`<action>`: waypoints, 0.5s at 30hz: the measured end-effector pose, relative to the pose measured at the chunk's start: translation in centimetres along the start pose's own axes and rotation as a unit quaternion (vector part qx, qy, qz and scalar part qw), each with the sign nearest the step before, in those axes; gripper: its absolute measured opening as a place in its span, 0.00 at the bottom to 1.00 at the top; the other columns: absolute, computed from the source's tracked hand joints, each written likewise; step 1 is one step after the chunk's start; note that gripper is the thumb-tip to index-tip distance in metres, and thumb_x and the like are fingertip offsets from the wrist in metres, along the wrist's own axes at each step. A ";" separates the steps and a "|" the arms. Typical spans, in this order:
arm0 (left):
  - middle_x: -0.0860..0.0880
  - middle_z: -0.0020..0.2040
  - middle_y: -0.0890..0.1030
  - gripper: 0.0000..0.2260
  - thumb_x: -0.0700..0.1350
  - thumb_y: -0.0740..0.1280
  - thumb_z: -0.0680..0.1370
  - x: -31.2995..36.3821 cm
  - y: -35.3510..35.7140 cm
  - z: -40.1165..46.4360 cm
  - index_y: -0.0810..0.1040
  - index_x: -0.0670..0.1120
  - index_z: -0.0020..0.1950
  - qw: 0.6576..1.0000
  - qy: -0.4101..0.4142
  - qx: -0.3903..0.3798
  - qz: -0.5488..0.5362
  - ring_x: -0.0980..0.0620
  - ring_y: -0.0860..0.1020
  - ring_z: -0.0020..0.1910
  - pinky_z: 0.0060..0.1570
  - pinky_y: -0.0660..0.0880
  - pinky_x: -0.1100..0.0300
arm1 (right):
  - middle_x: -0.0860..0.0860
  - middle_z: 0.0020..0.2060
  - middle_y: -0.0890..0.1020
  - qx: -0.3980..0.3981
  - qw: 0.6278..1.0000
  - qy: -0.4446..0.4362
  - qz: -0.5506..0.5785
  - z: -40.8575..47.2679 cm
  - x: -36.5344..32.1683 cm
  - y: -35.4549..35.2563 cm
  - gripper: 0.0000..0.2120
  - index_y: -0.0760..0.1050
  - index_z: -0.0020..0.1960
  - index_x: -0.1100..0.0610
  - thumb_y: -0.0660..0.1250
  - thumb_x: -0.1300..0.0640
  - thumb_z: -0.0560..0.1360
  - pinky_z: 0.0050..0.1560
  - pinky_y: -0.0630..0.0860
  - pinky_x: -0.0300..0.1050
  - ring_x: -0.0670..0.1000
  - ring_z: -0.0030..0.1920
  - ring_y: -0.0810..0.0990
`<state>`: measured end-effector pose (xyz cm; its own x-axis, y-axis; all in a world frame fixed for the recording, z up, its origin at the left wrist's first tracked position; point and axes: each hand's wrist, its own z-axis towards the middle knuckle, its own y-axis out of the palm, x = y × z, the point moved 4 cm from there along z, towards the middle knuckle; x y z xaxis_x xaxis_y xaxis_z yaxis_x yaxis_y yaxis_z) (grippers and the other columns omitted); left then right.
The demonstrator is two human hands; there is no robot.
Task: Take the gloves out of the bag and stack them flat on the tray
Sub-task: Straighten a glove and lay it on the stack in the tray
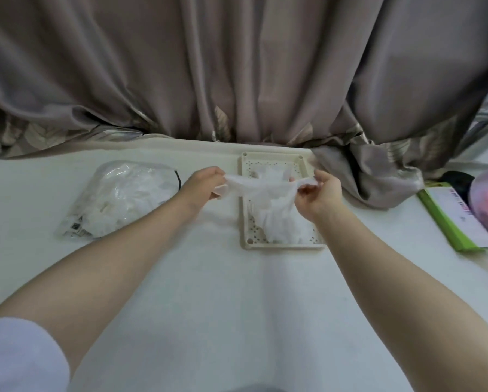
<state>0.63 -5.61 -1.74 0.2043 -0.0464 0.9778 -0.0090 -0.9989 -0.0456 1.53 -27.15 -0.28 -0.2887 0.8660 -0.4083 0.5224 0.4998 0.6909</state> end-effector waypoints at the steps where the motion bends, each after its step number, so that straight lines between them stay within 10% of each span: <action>1: 0.47 0.36 0.72 0.07 0.38 0.63 0.74 0.8 0.6 0.1 0.72 0.46 0.36 0.999 -0.004 -0.008 -0.046 0.51 0.72 0.38 0.38 0.72 0.64 | 0.51 0.23 0.72 0.031 0.998 -0.005 -0.058 0.1 -0.7 -0.9 0.10 0.69 0.40 0.61 0.58 0.60 0.79 0.27 0.75 0.37 0.47 0.20 0.66; 5: 0.50 0.41 0.78 0.11 0.33 0.60 0.77 3.6 3.5 -0.2 0.74 0.45 0.40 0.997 0.053 -0.055 -0.004 0.55 0.76 0.41 0.44 0.75 0.65 | 0.52 0.20 0.70 0.054 0.956 0.012 -0.290 0.2 -3.2 -3.4 0.20 0.66 0.33 0.58 0.60 0.48 0.79 0.29 0.75 0.40 0.49 0.22 0.67; 10: 0.55 0.59 0.78 0.14 0.31 0.61 0.77 6.3 7.3 -1.1 0.79 0.47 0.40 0.973 0.129 -0.148 0.122 0.65 0.75 0.56 0.57 0.69 0.72 | 0.51 0.47 0.80 -0.057 0.652 0.062 -0.754 0.2 -5.4 -4.3 0.19 0.79 0.44 0.57 0.61 0.42 0.77 0.52 0.75 0.49 0.52 0.45 0.78; 12: 0.56 0.61 0.75 0.14 0.30 0.61 0.77 6.8 8.8 -1.5 0.80 0.47 0.40 0.967 0.140 -0.177 0.116 0.71 0.74 0.53 0.56 0.68 0.75 | 0.50 0.56 0.79 -0.082 0.672 -0.007 -0.736 0.7 -5.4 -3.6 0.13 0.77 0.56 0.55 0.60 0.49 0.79 0.61 0.71 0.49 0.50 0.52 0.76; 15: 0.55 0.60 0.74 0.14 0.31 0.62 0.77 6.6 10.7 -1.8 0.79 0.47 0.41 0.967 0.142 -0.190 0.097 0.69 0.75 0.52 0.56 0.70 0.73 | 0.50 0.49 0.82 -0.252 0.818 0.014 -0.518 0.2 -4.2 -1.9 0.19 0.78 0.55 0.55 0.53 0.46 0.79 0.55 0.72 0.45 0.48 0.48 0.79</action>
<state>0.12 -16.60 4.64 -0.1128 -0.1765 0.9778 -0.3903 -0.8971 -0.2070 1.92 -31.78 -0.04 -0.3892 -0.0284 -0.9207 -0.4086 0.9011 0.1449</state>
